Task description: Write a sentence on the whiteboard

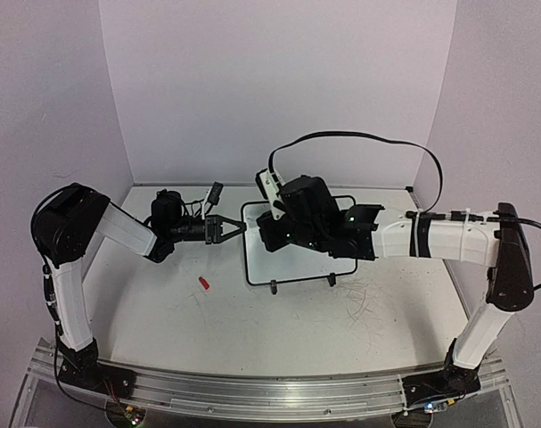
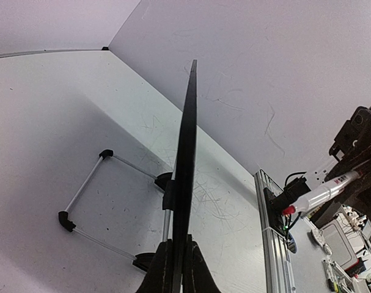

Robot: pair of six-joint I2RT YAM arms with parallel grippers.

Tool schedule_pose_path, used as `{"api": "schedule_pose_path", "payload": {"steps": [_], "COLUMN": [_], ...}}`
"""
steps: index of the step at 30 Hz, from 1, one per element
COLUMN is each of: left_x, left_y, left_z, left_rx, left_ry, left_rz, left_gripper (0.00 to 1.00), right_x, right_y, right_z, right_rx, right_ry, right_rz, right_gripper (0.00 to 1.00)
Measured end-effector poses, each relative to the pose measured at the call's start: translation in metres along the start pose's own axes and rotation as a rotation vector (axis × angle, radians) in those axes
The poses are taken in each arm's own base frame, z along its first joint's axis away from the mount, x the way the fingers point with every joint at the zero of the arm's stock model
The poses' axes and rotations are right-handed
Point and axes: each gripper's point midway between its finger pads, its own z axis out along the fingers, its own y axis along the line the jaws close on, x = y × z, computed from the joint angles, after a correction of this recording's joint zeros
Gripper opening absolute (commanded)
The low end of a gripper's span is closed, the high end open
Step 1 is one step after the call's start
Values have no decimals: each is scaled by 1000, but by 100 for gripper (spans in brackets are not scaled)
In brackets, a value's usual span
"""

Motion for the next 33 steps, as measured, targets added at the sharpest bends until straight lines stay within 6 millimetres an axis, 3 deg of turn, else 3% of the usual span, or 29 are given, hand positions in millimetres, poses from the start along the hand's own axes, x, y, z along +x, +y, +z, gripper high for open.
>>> {"api": "schedule_pose_path", "payload": {"steps": [13, 23, 33], "left_x": [0, 0, 0], "left_y": [0, 0, 0], "left_z": [0, 0, 0], "left_rx": [-1, -1, -1], "left_ry": [0, 0, 0], "left_rz": [0, 2, 2], "left_gripper": [0, 0, 0], "right_x": [9, -5, 3], "right_y": [-11, -10, -11], "right_z": [12, 17, 26], "right_rx": [99, 115, 130], "right_ry": [1, -30, -15], "right_rz": [-3, 8, 0], "right_gripper": [0, 0, 0]}}
